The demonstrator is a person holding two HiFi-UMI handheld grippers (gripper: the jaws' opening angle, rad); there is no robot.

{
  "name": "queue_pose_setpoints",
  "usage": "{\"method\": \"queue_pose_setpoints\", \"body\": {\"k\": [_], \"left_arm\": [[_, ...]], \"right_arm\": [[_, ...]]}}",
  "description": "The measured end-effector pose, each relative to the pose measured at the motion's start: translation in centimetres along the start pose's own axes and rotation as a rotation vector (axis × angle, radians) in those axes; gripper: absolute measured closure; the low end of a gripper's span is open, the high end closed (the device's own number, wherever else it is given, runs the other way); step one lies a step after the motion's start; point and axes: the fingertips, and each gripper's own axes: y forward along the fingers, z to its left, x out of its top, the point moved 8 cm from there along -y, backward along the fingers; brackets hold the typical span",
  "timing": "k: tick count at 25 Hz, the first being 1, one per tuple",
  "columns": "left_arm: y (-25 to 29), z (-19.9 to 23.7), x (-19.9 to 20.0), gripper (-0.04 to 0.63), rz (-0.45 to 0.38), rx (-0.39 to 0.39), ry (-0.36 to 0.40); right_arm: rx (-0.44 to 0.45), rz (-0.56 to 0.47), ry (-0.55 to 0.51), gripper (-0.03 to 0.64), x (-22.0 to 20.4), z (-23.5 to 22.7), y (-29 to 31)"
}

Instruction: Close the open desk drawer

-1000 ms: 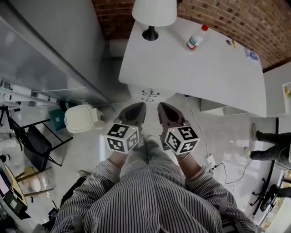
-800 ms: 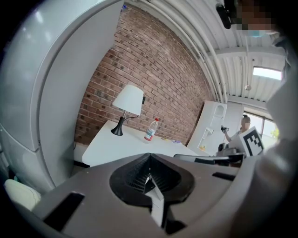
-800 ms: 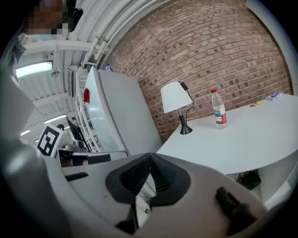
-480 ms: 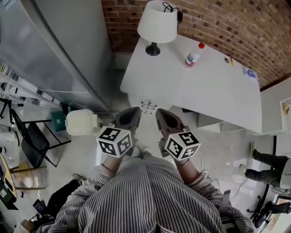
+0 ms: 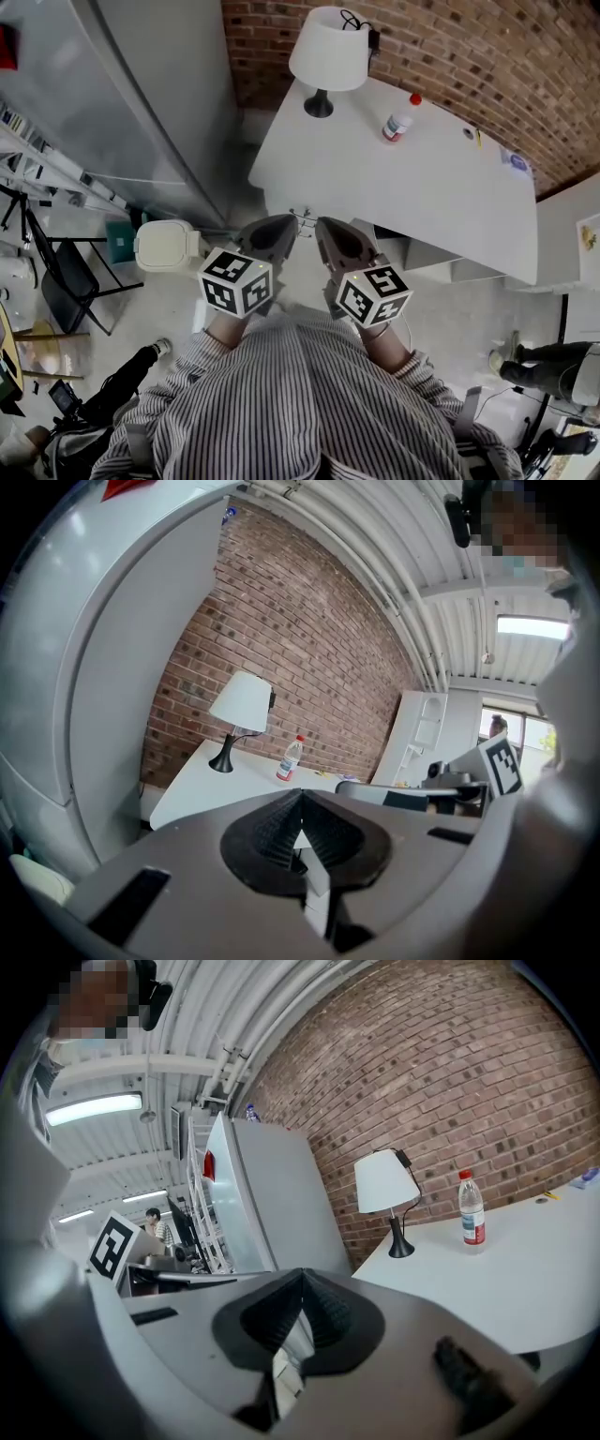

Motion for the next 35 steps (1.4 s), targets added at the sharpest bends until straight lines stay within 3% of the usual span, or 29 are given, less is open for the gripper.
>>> {"method": "queue_pose_setpoints", "body": {"k": [14, 23, 35], "left_arm": [[-0.6, -1.5, 0.3, 0.583, -0.035, -0.015, -0.009], [-1.3, -2.3, -0.5, 0.583, -0.019, 0.031, 0.042], [-2.6, -2.2, -1.7, 0.583, -0.004, 0.034, 0.003]], "right_arm": [[0.017, -0.010, -0.054, 0.601, 0.6, 0.7, -1.1], [0.037, 0.026, -0.069, 0.601, -0.5, 1.8, -1.3], [0.036, 0.040, -0.083, 0.601, -1.2, 2.9, -1.4]]}}
